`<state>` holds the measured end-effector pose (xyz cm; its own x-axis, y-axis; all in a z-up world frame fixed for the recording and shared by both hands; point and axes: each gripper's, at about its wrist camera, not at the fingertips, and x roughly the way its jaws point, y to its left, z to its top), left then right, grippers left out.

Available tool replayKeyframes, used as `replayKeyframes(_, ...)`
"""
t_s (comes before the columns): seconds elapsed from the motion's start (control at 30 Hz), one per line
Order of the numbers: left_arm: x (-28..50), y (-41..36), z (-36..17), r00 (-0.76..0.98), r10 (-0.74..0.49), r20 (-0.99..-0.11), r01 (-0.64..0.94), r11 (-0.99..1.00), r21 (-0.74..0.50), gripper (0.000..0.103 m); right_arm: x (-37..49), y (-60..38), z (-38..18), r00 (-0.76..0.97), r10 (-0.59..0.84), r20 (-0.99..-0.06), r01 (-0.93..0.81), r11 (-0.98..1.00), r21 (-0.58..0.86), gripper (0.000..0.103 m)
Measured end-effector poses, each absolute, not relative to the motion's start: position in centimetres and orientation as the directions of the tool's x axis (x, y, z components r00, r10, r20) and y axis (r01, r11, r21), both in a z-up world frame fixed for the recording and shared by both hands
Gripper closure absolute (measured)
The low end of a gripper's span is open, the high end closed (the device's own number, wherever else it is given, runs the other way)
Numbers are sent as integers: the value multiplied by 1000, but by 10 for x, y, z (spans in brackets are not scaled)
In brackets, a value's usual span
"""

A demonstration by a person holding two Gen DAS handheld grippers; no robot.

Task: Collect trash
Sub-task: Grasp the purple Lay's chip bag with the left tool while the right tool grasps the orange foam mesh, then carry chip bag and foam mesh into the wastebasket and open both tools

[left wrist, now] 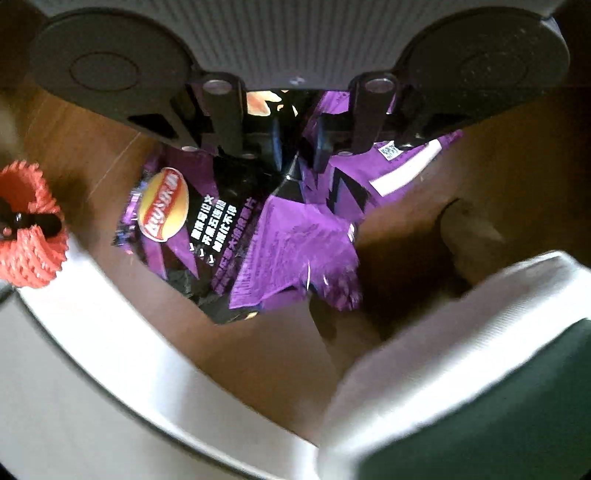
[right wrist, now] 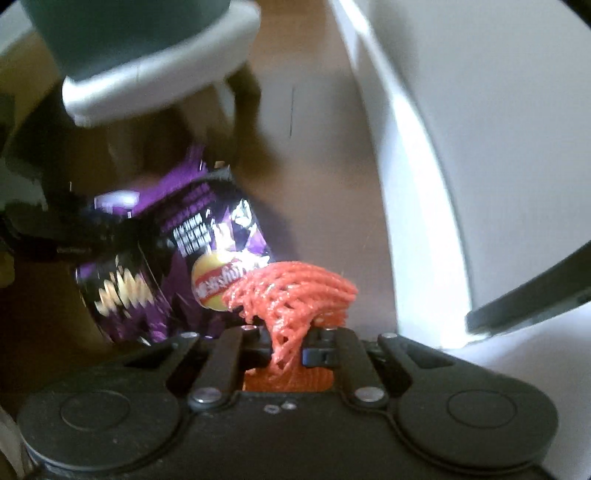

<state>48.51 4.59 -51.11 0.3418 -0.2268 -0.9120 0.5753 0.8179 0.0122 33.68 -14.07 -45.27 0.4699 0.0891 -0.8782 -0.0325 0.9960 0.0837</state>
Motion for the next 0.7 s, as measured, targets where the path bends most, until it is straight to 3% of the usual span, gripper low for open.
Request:
replayKeyframes(0.17,484,57,-475,370,-282,-885,485,871,-75,97,333,-147,-413,550,80,-831,-13,996,87,93)
replayKeyframes(0.53,477,77,-442,399,-323,-858,447,886,-125,98,323,-145,-362,621,124,-774,-48,992,120,93)
replayKeyframes(0.7,472,83,-404,447,-393,-803,426,883,-195,98,322,-162,-326,662,134,-737,-61,990,126,93)
